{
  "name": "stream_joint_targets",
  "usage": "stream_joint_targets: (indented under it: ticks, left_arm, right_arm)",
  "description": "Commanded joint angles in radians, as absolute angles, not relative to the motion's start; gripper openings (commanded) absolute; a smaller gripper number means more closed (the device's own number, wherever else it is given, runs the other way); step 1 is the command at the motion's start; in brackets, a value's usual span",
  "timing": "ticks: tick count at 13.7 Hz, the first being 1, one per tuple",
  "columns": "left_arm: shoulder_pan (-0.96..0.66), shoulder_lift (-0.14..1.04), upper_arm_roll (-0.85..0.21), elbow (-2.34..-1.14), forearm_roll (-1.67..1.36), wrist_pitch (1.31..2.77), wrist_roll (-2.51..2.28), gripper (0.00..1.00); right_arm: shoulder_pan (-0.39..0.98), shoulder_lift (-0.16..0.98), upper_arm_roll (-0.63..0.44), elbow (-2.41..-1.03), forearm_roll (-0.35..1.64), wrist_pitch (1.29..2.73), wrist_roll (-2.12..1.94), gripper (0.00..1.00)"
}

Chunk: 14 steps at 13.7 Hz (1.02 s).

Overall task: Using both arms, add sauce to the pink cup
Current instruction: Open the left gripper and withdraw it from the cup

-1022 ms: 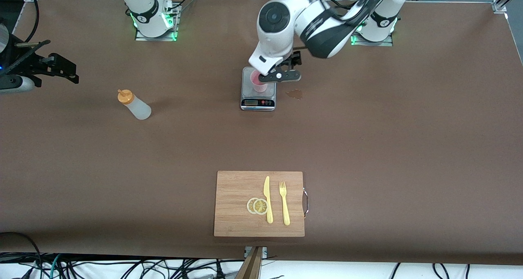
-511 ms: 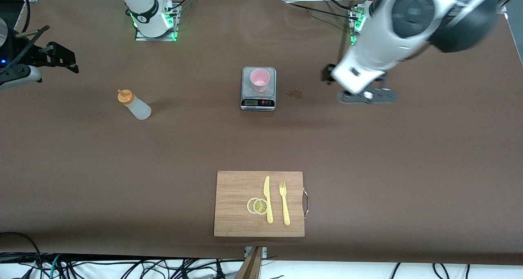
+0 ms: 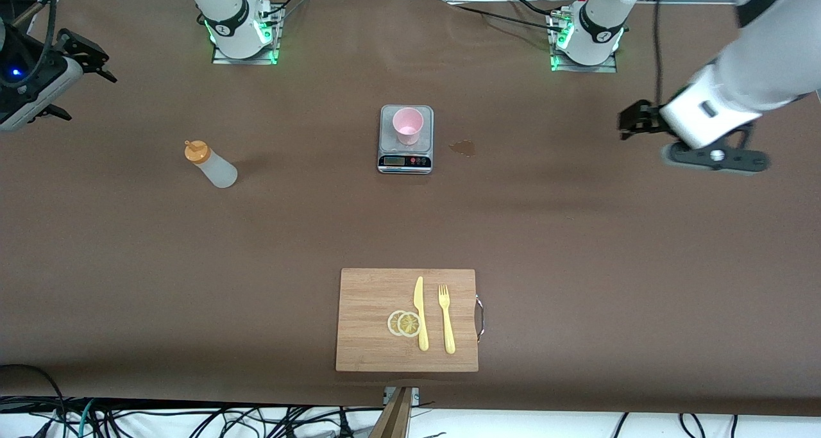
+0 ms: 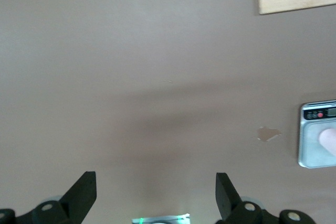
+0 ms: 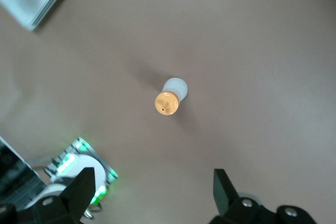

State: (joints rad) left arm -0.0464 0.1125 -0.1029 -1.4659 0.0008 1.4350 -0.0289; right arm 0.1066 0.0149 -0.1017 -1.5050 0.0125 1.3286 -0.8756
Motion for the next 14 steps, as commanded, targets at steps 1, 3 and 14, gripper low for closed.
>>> stream_joint_targets:
  ticks: [1,3,14]
  left_arm:
    - [-0.064,-0.003,-0.067,-1.627,-0.012,1.558,0.017,1.00]
    - [-0.051,-0.018,-0.071,-1.634,-0.015,1.574,0.015,1.00]
    - [-0.080,-0.012,-0.061,-1.654,-0.005,1.594,-0.052,1.00]
  right_arm:
    - [0.095,0.015,-0.153,-1.523,0.093,1.325,-1.088,0.99]
    - [0.046,0.015,-0.155,-1.578,0.145,1.345,-1.204,0.99]
    - [-0.165,0.184,-0.173,-1.750,0.421,1.471,-1.823,0.99]
